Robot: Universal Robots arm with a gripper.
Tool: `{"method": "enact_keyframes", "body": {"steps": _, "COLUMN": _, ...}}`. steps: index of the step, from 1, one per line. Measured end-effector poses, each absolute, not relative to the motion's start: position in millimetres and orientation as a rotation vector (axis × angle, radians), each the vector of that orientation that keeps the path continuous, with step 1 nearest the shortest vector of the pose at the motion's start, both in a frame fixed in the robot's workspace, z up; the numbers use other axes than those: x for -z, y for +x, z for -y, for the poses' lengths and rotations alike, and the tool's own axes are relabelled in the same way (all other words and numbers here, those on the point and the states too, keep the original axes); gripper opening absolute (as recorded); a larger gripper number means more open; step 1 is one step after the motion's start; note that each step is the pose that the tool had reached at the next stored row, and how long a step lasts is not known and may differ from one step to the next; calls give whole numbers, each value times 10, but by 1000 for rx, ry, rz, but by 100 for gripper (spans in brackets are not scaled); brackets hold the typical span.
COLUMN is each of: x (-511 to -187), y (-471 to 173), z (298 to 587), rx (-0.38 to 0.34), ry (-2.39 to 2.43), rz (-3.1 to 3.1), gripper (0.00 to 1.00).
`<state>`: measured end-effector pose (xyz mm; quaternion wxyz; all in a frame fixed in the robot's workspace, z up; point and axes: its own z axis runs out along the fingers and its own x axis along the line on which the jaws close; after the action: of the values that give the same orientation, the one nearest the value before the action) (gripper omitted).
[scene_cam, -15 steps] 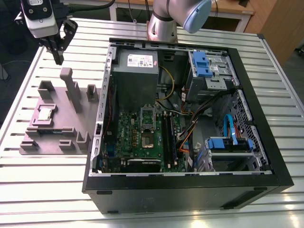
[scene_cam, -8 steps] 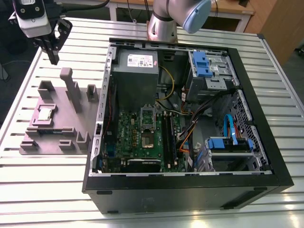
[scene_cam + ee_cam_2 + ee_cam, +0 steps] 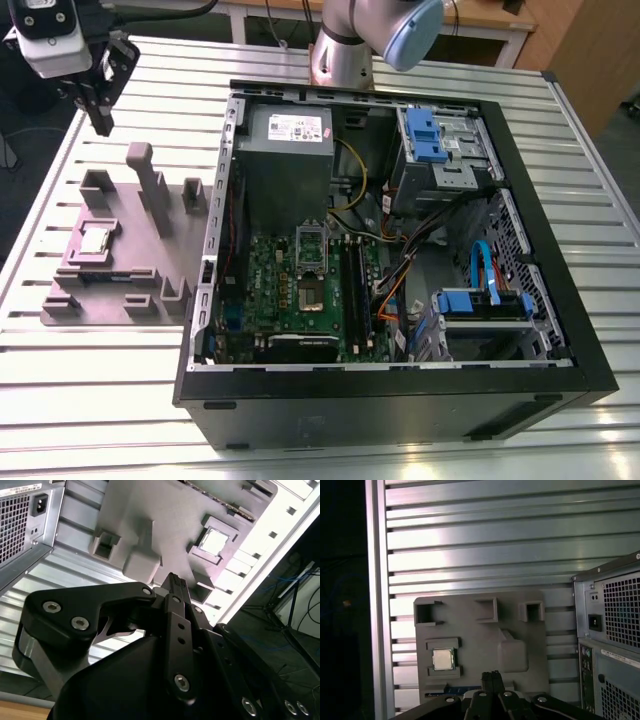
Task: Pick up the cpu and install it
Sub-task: 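Reach for the cpu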
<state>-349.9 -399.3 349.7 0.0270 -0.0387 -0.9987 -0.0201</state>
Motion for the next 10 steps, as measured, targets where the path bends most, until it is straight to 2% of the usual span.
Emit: {"method": "enact_keyframes", "body": {"steps": 10, "x": -3495, "y": -3634, "z": 3993, "rx": 62, "ry": -120, "rz": 3085, "gripper": 10}}
